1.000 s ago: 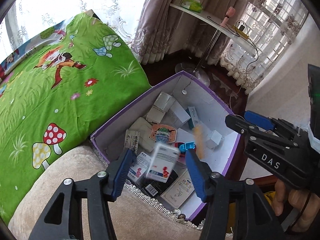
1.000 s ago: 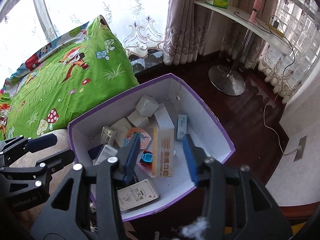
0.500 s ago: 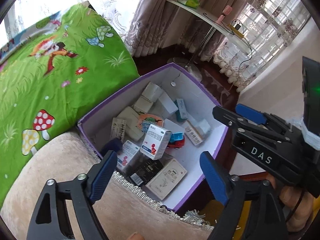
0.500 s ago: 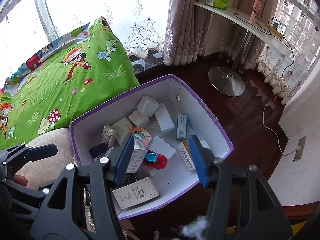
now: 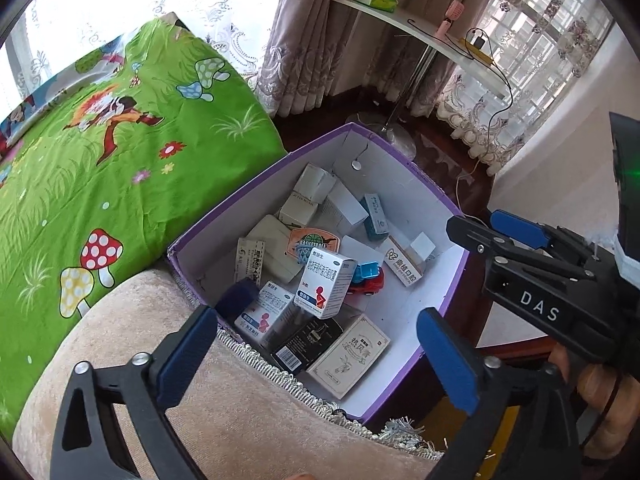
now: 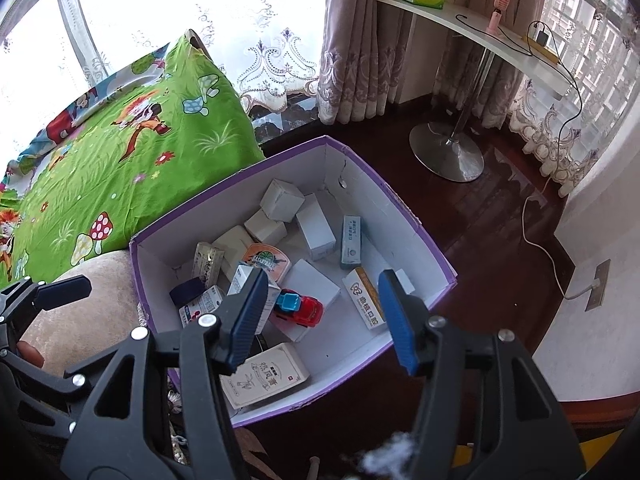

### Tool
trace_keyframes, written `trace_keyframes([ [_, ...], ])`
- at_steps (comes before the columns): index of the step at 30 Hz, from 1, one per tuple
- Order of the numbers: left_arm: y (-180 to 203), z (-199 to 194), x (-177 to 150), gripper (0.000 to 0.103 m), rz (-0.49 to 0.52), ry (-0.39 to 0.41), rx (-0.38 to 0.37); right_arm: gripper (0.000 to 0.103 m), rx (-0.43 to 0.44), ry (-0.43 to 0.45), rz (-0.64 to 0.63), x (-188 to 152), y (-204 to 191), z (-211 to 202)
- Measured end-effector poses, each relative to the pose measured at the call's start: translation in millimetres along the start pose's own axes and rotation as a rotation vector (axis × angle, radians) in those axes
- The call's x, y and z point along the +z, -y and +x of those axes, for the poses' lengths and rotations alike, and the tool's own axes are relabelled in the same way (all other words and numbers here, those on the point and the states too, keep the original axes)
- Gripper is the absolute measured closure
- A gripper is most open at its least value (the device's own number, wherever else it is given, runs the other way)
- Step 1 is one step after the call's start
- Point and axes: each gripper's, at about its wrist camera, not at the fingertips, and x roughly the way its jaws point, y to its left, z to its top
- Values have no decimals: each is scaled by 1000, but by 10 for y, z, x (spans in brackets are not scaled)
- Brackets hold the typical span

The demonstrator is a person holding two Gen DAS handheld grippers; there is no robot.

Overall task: Organize rigid objects
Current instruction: 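Lower both boxes into the purple-rimmed box and open both grippers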

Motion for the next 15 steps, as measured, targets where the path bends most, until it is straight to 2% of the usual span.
trace_keyframes([
  [13, 92, 1, -26, 0, 59, 14, -25, 38, 4, -15, 24, -31, 47, 38],
  [15, 100, 2, -24, 0, 62, 8, -50, 38, 3, -16, 27, -39, 47, 39],
])
